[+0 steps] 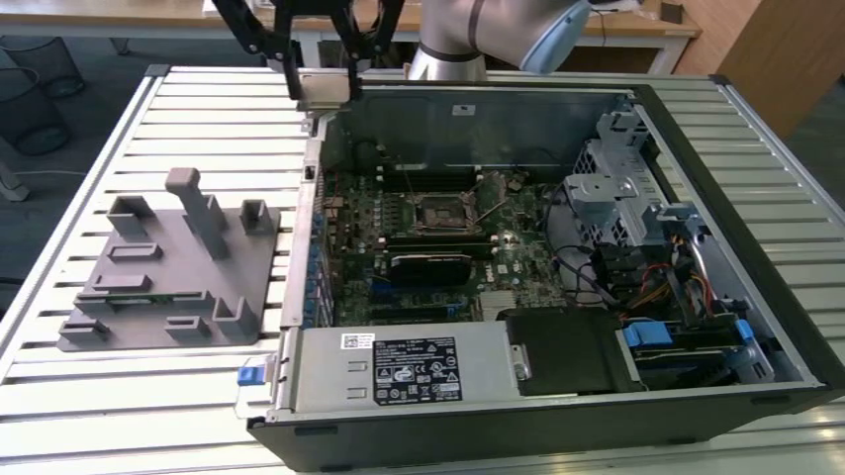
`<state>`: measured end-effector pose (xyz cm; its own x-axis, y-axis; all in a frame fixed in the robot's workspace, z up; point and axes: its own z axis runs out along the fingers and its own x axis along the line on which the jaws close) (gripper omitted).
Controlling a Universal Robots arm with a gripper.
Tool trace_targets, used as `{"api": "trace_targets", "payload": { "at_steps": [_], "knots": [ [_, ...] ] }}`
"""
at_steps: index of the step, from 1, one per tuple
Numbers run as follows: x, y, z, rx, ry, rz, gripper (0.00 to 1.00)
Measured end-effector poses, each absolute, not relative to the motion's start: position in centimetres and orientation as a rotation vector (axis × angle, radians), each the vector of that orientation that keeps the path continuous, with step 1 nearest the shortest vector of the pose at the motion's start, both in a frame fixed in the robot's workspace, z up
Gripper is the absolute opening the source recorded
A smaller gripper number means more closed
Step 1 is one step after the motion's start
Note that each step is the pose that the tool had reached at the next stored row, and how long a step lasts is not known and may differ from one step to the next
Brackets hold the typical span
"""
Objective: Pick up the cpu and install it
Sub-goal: 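Pick up the cpu and move it towards the insertion slot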
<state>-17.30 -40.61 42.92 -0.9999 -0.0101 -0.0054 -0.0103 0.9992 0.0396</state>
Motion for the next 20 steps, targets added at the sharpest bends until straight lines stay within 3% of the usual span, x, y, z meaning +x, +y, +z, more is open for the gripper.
{"api": "trace_targets", "payload": {
  "at_steps": [20],
  "knots": [
    [-8.4, -39.5, 42.2, -0.016, 3.136, 0.062, 0.53]
  ]
}}
